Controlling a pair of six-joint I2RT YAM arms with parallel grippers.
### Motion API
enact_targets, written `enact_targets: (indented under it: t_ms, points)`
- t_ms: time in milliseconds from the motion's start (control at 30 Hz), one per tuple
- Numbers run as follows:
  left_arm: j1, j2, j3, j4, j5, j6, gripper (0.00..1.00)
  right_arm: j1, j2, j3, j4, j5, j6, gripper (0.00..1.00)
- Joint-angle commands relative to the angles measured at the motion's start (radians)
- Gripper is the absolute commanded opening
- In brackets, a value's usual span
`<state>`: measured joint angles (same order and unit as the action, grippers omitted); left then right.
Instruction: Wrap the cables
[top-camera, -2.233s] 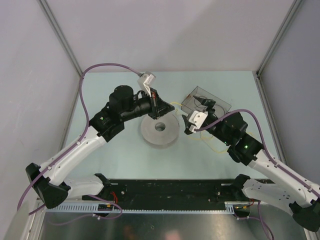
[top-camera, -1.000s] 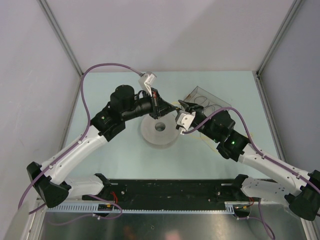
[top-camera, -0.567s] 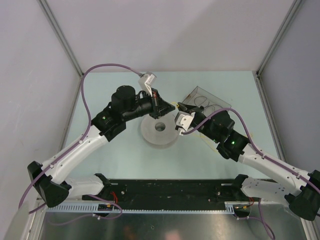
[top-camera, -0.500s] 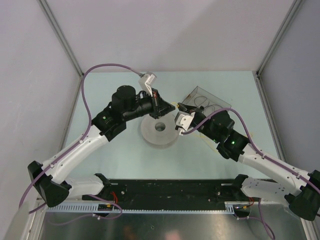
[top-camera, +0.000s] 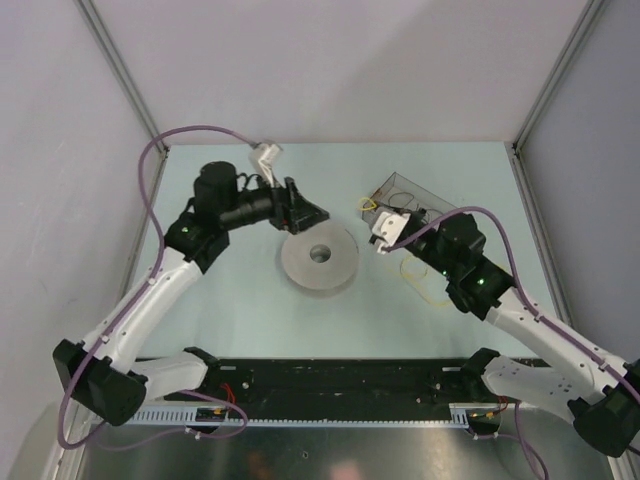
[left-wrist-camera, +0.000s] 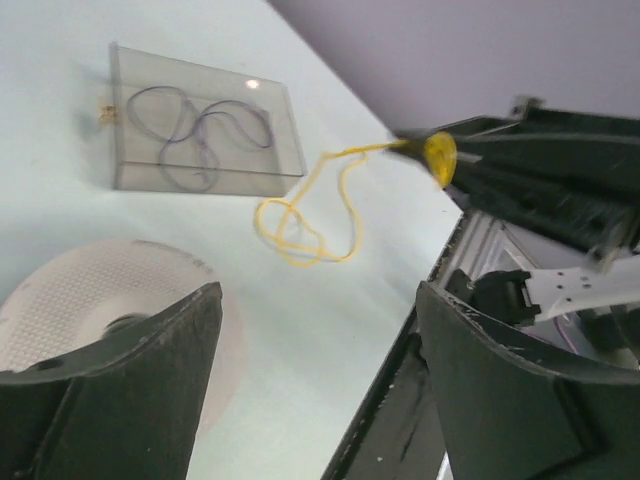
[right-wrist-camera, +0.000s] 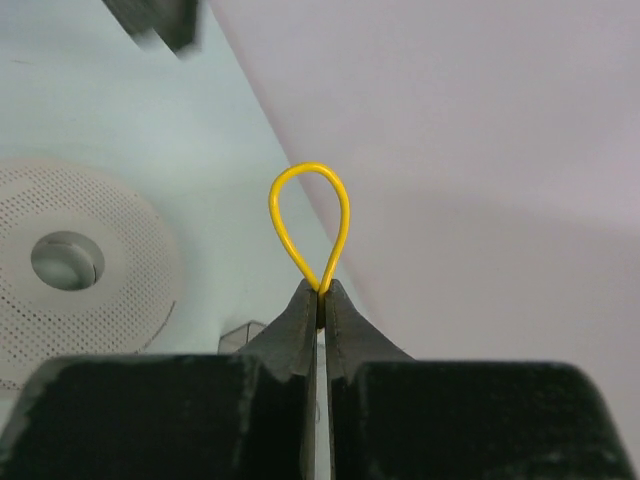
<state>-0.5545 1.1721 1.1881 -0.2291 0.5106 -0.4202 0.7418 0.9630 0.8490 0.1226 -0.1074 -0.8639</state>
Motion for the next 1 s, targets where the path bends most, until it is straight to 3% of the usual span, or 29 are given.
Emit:
enact_targets:
  t_ms: [0, 133, 267, 433, 700, 967]
  points:
    - [0.218, -0.024, -0.077, -0.071, 0.300, 0.115, 0.85, -0.099, -0.034, 0.035, -0.076, -0.060, 0.146, 0.00]
    - [0.411, 0.028, -0.149, -0.140, 0.422, 0.260, 0.87, -0.202, -0.042, 0.035, -0.152, -0.098, 0.218, 0.00]
    - [0.492, 0.136, -0.192, -0.195, 0.377, 0.391, 0.86, -0.313, -0.037, 0.035, -0.224, -0.146, 0.250, 0.00]
    - [0.503, 0.326, -0.204, -0.208, 0.417, 0.442, 0.80, -0.410, -0.022, 0.035, -0.279, -0.216, 0.269, 0.00]
    - [0.493, 0.613, -0.113, -0.203, 0.541, 0.440, 0.71, -0.449, 0.014, 0.035, -0.320, -0.270, 0.290, 0.00]
    - [0.464, 0.741, -0.073, -0.132, 0.685, 0.400, 0.56, -0.447, 0.072, 0.037, -0.289, -0.283, 0.285, 0.00]
